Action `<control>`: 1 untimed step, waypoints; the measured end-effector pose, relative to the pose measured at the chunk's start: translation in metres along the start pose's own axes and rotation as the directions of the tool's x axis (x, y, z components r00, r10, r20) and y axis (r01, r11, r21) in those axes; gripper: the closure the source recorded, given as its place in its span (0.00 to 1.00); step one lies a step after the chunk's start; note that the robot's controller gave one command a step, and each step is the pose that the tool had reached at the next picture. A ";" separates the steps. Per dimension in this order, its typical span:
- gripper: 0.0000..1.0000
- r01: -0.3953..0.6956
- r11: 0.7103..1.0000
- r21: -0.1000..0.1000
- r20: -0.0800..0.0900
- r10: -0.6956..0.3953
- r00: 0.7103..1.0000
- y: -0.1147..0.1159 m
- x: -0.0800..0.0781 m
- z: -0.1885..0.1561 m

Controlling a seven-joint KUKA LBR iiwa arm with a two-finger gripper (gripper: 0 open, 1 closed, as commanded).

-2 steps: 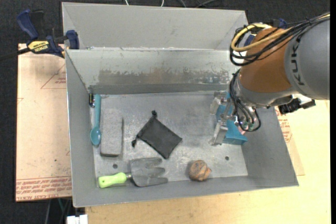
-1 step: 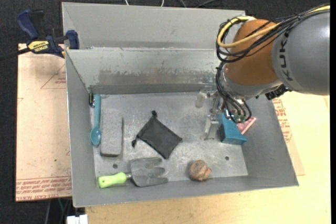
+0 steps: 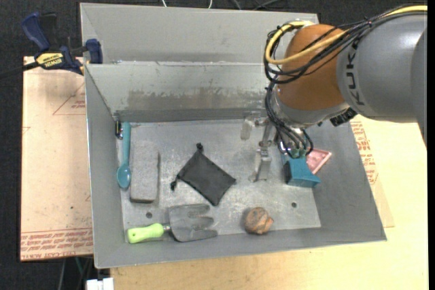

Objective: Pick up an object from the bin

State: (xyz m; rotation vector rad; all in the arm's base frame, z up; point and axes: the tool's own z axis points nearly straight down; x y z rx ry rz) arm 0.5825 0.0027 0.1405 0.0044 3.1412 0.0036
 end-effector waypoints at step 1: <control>0.00 -0.109 0.994 -0.002 0.000 0.109 0.994 0.028 0.057 0.040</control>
Offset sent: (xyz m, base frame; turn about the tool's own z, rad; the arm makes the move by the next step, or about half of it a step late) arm -0.0730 0.0719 -0.0557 0.2045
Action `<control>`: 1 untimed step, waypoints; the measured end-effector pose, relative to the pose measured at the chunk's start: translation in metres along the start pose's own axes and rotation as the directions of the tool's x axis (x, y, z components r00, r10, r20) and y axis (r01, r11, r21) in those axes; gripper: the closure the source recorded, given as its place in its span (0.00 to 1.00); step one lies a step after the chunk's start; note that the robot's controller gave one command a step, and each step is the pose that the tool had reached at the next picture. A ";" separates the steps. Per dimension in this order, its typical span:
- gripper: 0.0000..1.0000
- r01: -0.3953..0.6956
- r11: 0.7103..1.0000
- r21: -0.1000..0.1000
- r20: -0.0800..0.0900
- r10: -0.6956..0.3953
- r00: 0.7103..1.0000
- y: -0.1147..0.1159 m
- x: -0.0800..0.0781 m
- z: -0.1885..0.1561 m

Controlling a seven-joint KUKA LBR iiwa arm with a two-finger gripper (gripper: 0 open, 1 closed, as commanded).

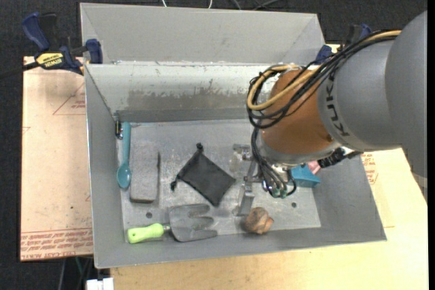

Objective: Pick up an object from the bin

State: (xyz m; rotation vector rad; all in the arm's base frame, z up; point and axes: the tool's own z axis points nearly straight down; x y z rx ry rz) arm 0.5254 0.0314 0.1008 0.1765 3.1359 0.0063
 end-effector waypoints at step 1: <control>0.00 -0.081 0.997 -0.001 0.007 0.081 0.997 0.032 0.024 0.016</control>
Offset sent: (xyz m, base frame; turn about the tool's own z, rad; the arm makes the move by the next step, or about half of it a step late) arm -0.0112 0.0493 -0.0301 0.0986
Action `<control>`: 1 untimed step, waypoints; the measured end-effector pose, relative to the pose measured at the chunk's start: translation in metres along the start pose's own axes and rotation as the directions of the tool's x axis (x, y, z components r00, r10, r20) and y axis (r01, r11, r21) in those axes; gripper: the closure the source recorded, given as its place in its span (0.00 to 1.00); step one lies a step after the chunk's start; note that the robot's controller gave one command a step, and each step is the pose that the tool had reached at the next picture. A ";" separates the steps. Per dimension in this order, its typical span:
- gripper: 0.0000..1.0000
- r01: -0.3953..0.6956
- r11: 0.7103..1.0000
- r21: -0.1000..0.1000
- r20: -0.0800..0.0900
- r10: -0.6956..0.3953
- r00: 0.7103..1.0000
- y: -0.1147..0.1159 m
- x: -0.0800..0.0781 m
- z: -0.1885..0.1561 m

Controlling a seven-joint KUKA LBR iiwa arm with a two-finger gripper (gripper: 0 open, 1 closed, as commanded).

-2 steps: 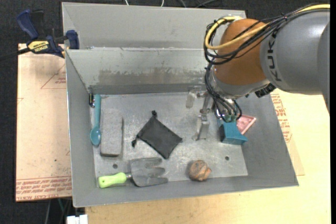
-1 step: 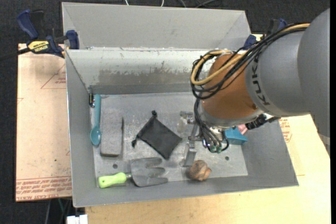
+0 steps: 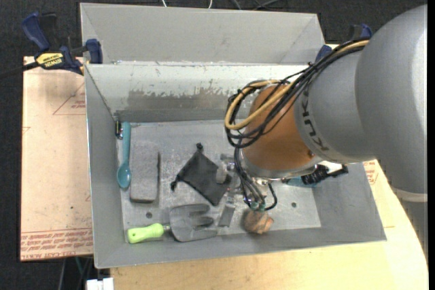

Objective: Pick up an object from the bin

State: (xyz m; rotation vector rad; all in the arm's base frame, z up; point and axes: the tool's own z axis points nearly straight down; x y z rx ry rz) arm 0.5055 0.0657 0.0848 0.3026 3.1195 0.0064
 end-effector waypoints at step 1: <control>1.00 -0.015 1.000 0.002 -0.010 0.015 1.000 0.017 -0.006 0.013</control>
Offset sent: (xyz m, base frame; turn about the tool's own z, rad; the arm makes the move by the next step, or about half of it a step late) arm 0.0000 0.0000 0.0000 0.0000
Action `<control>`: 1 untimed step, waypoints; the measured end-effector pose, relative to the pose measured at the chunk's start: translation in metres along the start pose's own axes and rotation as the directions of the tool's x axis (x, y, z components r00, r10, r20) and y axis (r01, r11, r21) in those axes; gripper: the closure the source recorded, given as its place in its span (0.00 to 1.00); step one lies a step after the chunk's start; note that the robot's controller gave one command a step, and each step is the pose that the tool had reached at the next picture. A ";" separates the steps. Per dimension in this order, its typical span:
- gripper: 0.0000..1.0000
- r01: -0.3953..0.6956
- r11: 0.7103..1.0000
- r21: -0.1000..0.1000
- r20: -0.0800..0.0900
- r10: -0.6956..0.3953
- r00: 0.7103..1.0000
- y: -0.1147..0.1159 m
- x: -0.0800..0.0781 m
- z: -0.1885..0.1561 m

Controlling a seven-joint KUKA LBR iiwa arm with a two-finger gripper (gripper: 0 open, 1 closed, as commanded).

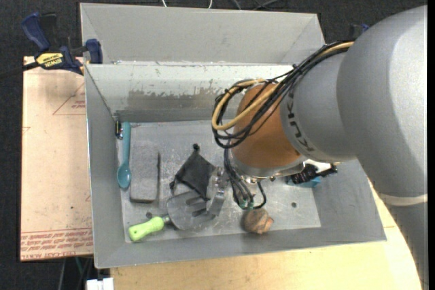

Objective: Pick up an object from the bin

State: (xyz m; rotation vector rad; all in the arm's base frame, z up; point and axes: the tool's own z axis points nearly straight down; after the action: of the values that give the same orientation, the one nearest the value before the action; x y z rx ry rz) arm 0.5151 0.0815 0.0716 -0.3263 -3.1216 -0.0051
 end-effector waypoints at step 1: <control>1.00 0.000 1.000 0.000 0.000 0.000 1.000 0.000 0.000 0.000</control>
Offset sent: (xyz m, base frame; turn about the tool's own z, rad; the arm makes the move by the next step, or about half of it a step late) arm 0.0060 0.0146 -0.0016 -0.6285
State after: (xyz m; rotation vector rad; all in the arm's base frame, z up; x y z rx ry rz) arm 0.5151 0.0815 0.0716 -0.3264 -3.1215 -0.0049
